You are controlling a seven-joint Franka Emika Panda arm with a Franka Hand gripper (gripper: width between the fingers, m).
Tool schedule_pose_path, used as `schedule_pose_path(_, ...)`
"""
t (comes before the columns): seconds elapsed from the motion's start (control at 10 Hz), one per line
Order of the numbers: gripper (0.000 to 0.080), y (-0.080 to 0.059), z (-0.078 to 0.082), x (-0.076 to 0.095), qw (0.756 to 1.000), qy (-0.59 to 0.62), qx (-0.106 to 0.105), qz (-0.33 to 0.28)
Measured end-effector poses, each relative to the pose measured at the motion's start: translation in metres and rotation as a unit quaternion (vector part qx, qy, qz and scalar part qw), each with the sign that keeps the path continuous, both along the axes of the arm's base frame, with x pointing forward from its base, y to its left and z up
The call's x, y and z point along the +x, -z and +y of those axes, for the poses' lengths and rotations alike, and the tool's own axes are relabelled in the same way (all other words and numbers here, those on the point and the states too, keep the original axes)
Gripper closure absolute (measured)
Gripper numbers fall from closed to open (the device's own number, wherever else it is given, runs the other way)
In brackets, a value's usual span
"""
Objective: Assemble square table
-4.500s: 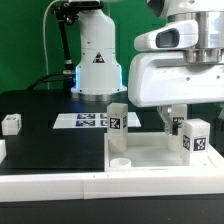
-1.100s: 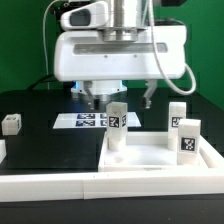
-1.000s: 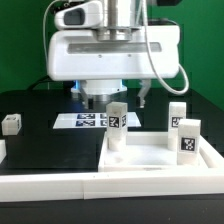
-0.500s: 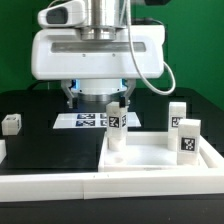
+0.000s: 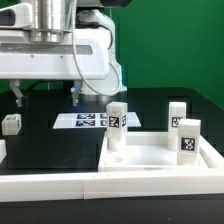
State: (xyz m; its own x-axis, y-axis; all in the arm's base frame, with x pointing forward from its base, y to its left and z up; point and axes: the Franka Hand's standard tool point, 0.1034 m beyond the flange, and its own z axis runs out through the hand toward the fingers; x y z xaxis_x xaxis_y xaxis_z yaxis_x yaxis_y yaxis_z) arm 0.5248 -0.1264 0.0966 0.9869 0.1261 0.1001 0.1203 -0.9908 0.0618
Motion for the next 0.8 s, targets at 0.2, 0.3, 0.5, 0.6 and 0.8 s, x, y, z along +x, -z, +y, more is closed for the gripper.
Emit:
schedule_pose_path(0.2,0.015,0.002,-0.018,-0.006,1.0,0.008,-0.002,0.002)
schedule_pose_path(0.3,0.015,0.002,-0.025,-0.007,1.0,0.012,-0.003,0.002)
schedule_pose_path(0.5,0.015,0.003,-0.041,-0.011,1.0,0.024,-0.005,0.003)
schedule_pose_path(0.6,0.015,0.005,-0.048,-0.018,0.999,0.051,-0.002,0.008)
schedule_pose_path(0.8,0.015,0.021,-0.071,-0.055,0.997,0.071,-0.012,0.017)
